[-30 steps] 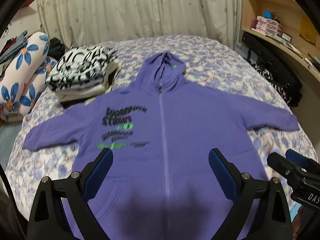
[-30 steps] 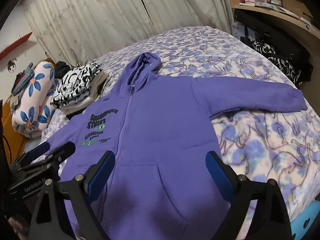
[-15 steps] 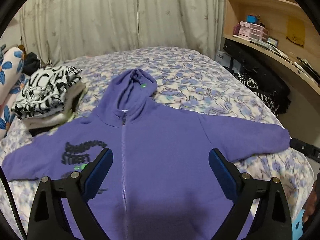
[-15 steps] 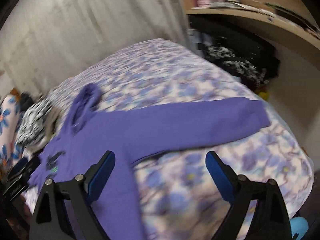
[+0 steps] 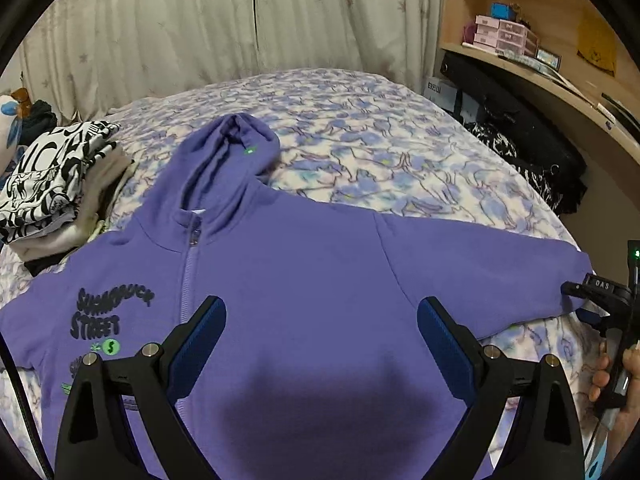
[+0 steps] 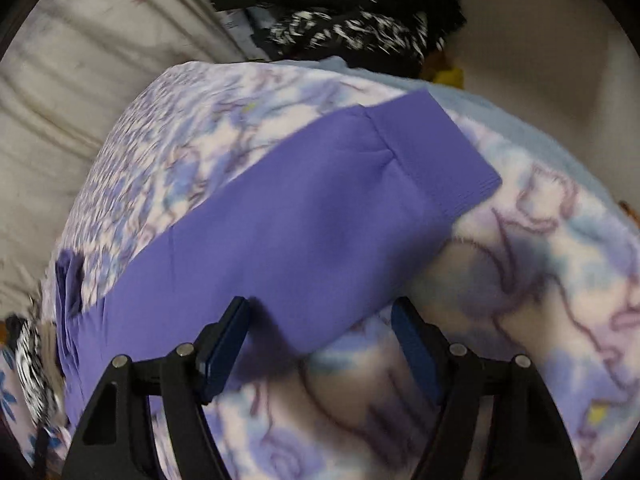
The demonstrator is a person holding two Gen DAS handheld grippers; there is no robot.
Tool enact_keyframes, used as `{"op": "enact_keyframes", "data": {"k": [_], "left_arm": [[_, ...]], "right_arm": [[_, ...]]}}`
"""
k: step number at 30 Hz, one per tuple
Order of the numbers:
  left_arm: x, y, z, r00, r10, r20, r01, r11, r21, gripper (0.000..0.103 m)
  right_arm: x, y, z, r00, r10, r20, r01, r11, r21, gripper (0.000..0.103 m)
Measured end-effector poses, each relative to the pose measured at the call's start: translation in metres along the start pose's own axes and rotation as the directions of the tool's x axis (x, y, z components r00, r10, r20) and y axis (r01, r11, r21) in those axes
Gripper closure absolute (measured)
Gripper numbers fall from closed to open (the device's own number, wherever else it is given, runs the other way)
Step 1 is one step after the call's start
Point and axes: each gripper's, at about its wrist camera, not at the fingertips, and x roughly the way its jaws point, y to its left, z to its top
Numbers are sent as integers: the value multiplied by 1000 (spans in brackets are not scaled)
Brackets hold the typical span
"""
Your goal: Fold large clothes
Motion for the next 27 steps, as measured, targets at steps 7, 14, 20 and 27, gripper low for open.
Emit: {"op": "enact_keyframes", "data": {"k": [7,14,20,27], "left_arm": [[11,0,-7,998,-17,-59,16,1000,-11,7],[-10,26,-13,1000,-2,-5,2,1000,-16,7],[-32,69,-24,995,-2,95,11,995,-98,7],[-18,121,-39,1000,-6,-18,2,979,-202,7]], "right_arm": [[-3,18,15,999,6,54,-5,1000,-30,93],[-81,129,-20,950,233,208,-142,916,-376,94],[-100,226,-100,923,374,88,-233,728,-644,94],[-30,259,-189,975,210,-74,-191,617,-763,72]]}}
